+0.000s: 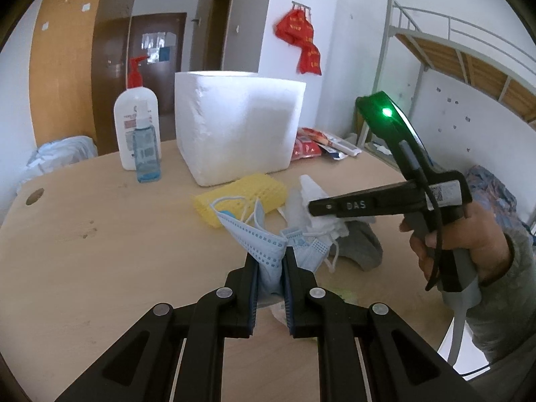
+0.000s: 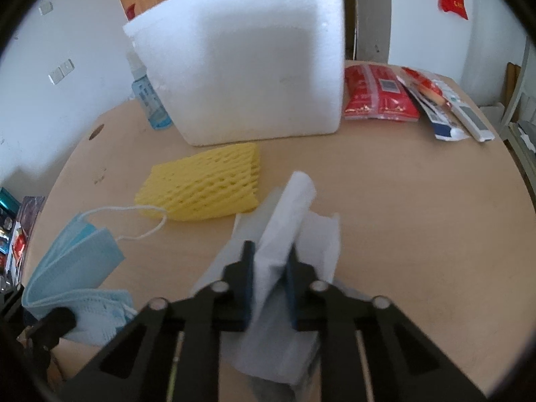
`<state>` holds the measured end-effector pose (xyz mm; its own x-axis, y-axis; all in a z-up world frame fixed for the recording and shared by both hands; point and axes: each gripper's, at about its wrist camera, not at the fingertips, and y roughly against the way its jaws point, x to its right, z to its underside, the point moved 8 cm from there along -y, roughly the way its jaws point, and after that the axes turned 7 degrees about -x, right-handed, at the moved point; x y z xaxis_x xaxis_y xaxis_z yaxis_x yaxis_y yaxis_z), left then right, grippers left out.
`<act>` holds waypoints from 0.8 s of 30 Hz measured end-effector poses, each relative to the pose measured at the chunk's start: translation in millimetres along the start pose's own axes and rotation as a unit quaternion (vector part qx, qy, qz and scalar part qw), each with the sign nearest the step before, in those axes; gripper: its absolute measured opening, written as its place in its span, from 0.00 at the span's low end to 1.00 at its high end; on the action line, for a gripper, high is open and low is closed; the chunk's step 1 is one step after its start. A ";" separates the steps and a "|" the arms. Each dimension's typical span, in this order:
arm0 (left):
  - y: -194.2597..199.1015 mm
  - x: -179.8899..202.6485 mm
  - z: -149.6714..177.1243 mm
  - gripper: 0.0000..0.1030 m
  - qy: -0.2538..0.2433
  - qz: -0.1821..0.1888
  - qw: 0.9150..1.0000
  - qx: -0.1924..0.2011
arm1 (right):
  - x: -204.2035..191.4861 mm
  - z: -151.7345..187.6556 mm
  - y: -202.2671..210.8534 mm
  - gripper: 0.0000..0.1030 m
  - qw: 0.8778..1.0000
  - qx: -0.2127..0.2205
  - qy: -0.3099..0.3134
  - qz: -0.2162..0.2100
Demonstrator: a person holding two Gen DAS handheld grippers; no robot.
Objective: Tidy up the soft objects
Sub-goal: 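Lift the masks with the left gripper while the right gripper lifts the white tissue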
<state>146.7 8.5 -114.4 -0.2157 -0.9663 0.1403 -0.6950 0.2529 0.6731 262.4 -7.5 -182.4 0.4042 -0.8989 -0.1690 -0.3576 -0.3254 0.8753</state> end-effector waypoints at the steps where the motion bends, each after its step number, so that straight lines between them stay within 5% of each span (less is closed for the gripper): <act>1: 1.2 -0.5 -0.6 0.14 0.001 -0.001 1.000 0.002 | 1.3 0.2 2.8 0.08 1.000 0.007 -0.003 -0.002; 24: 59.5 0.1 -26.4 0.14 0.006 -0.039 0.996 0.081 | -11.9 9.0 126.7 0.07 0.985 0.163 -0.006 -0.061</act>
<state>123.4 22.2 -55.2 -0.1491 -0.9836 0.1018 -0.8107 0.1805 0.5570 204.7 -40.7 -73.6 0.4508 -0.8504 -0.2713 -0.5600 -0.5061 0.6560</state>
